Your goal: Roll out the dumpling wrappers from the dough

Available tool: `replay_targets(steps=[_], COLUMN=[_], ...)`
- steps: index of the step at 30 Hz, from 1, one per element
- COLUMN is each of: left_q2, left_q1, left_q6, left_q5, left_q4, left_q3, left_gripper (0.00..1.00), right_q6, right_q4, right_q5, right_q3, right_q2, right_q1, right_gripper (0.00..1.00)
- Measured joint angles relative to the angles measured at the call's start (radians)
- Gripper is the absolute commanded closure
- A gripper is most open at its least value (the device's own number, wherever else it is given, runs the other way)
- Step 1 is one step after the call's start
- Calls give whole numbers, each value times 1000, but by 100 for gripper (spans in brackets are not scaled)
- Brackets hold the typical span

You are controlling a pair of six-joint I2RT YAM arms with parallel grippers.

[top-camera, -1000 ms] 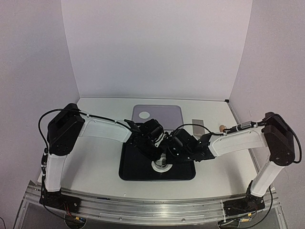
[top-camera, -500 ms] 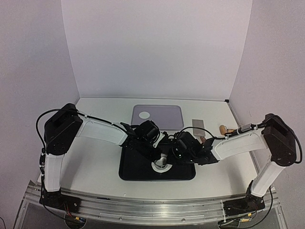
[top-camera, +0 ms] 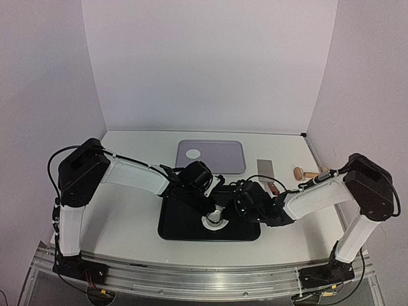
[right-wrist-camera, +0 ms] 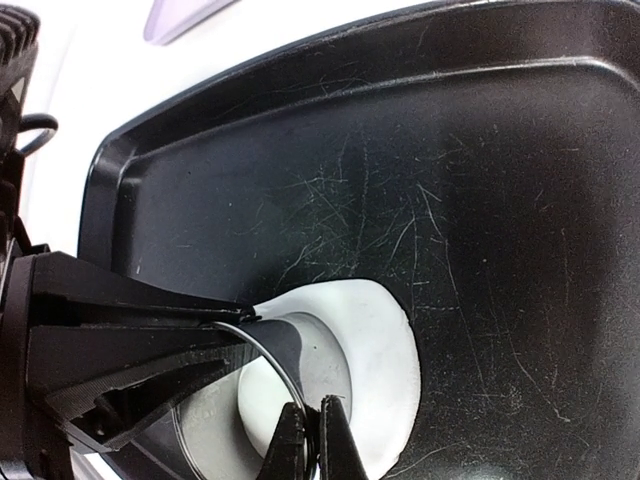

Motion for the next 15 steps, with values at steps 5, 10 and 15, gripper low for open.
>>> replay_targets(steps=[5, 10, 15], left_q2=[1, -2, -4], left_q1=[2, 15, 26], left_q6=[0, 0, 1], left_q5=[4, 15, 32], left_q4=[3, 38, 79], left_q3=[-2, -30, -56], left_gripper=[100, 100, 100], right_q6=[23, 45, 64], right_q4=[69, 162, 240], right_q5=[-4, -8, -19], right_q3=[-32, -60, -87], right_q2=[7, 30, 44], right_q1=[-2, -5, -7], right_gripper=[100, 100, 100])
